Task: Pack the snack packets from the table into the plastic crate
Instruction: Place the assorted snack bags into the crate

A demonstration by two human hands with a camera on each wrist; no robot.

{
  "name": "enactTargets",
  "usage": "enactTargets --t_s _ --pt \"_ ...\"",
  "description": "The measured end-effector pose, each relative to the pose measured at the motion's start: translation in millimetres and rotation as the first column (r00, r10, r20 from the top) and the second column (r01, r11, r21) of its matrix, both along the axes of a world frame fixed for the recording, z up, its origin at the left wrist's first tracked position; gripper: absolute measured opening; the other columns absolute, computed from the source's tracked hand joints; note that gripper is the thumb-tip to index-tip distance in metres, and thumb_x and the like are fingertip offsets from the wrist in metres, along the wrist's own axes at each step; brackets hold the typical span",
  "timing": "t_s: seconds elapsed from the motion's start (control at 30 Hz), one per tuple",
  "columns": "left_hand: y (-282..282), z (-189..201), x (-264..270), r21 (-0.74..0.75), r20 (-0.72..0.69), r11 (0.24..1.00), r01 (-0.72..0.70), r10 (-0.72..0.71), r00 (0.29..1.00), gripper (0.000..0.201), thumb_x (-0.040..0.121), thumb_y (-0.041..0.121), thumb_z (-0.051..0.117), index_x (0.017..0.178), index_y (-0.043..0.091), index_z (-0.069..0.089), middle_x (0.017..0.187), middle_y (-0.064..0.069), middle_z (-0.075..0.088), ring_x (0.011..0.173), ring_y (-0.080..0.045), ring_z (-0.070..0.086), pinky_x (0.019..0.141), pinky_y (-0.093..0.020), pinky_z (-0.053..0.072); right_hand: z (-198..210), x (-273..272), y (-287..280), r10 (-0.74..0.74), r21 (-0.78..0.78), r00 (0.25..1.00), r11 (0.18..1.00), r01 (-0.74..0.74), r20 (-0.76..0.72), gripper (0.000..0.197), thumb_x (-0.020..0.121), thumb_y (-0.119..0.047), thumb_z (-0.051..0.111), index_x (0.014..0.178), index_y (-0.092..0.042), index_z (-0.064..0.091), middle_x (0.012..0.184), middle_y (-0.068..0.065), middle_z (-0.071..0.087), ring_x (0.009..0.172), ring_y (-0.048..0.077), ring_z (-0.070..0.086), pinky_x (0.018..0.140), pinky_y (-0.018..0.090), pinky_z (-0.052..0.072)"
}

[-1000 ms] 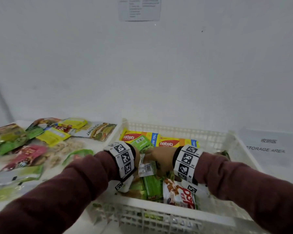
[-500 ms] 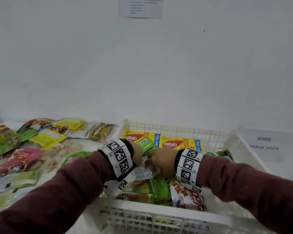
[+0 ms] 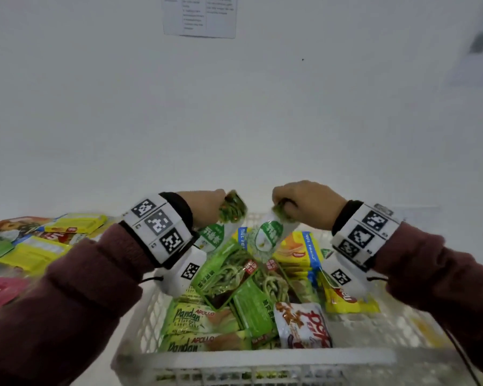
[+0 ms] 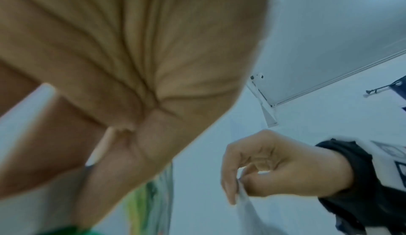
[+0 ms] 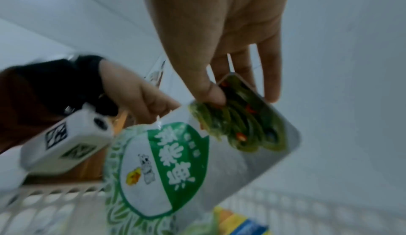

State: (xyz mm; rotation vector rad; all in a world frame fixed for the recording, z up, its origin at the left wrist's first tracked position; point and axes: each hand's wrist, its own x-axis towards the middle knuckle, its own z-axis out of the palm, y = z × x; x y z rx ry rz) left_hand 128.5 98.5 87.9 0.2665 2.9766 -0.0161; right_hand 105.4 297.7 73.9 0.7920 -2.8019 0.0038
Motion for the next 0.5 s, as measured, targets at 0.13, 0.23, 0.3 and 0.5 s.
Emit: enactTargets --t_s 0.13,0.23,0.3,0.5 --pt "10.8 -4.7 -17.0 0.166 -0.067 0.981 0.103 -0.093 0.993 0.039 0.095 0.001 0.034 0.134 0.006 0.036 0.139 -0.013 0.042 0.124 -0.027 0.043 0.091 -0.028 0.034 9.1 -7.5 53.1 -0.378 0.078 0.924 0.924 0.373 0.055 0.027 0.088 -0.007 0.047 0.11 -0.015 0.058 0.115 0.011 0.059 0.103 0.029 0.055 0.074 0.028 0.036" --pt "24.9 -12.8 -26.4 0.298 -0.088 0.935 0.194 -0.175 0.981 0.039 0.096 0.0 0.033 0.132 0.01 0.04 0.137 -0.011 0.045 0.117 -0.026 0.046 0.08 -0.026 0.033 -0.7 -8.5 75.4 -0.572 0.152 0.819 0.814 0.56 0.045 0.017 0.092 -0.011 0.043 0.103 -0.013 0.055 0.105 0.01 0.056 0.087 0.026 0.052 0.071 0.028 0.037" --pt "35.3 -18.6 -30.7 0.362 -0.102 0.901 0.238 -0.216 0.971 0.04 0.096 0.001 0.031 0.133 0.012 0.04 0.133 -0.013 0.047 0.099 -0.025 0.05 0.07 -0.024 0.034 -9.6 -14.8 83.2 -0.646 0.24 0.761 0.749 0.617 0.059 0.013 0.092 -0.011 0.044 0.1 -0.01 0.054 0.097 0.008 0.052 0.081 0.024 0.049 0.071 0.029 0.04" --pt "60.8 -29.5 -37.4 0.473 -0.111 0.834 0.285 -0.264 0.958 0.041 0.097 -0.001 0.027 0.132 0.013 0.043 0.122 -0.022 0.054 0.058 -0.015 0.041 0.052 -0.025 0.026 -26.4 -44.9 86.4 -0.642 0.262 0.75 0.76 0.595 0.16 0.018 0.092 -0.013 0.049 0.106 -0.006 0.056 0.122 0.015 0.057 0.106 0.029 0.057 0.086 0.032 0.046"
